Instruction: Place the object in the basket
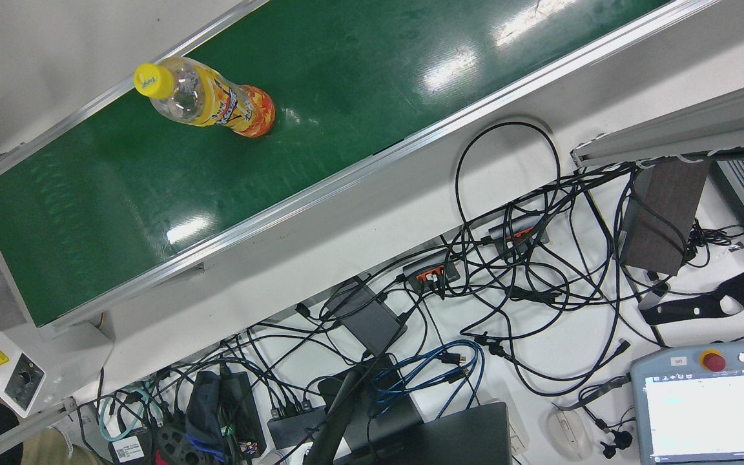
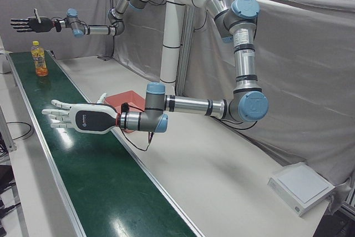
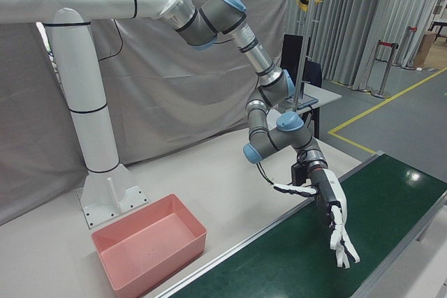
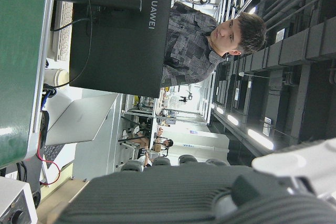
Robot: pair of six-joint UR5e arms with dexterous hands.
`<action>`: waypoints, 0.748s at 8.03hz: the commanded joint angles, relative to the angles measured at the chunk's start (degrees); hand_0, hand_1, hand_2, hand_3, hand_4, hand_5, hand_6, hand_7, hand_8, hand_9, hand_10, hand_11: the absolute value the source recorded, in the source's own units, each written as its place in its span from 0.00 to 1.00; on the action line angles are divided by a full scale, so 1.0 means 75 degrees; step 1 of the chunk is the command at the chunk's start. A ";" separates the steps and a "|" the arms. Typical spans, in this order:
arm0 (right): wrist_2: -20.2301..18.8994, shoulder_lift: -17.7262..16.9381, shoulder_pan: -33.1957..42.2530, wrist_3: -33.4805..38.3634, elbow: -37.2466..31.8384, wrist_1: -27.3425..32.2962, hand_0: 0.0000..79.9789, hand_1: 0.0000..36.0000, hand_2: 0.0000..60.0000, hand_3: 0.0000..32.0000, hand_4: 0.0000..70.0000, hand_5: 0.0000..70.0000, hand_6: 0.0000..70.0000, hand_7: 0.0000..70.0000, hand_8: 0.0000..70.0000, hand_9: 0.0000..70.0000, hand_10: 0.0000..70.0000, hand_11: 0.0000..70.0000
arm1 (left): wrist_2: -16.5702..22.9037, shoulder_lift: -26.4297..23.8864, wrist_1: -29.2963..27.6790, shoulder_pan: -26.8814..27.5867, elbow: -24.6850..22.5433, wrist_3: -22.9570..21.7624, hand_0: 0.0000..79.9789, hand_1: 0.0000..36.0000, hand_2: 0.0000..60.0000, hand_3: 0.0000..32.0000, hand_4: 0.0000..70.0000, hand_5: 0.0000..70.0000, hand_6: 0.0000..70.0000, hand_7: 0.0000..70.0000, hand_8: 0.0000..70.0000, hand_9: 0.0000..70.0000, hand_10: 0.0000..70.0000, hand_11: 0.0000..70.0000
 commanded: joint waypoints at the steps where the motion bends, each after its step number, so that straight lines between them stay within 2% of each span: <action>1: 0.0000 0.0000 0.0000 0.0000 0.0000 0.0000 0.00 0.00 0.00 0.00 0.00 0.00 0.00 0.00 0.00 0.00 0.00 0.00 | 0.0000 0.0000 0.0000 -0.0002 0.0000 -0.0022 0.75 0.08 0.00 0.07 0.17 0.23 0.01 0.02 0.12 0.17 0.03 0.07; 6: 0.0000 0.0000 0.0000 0.0000 0.0000 0.0000 0.00 0.00 0.00 0.00 0.00 0.00 0.00 0.00 0.00 0.00 0.00 0.00 | 0.0012 0.0000 0.0000 -0.0014 -0.0023 -0.0034 0.75 0.08 0.00 0.08 0.17 0.23 0.00 0.02 0.12 0.17 0.03 0.07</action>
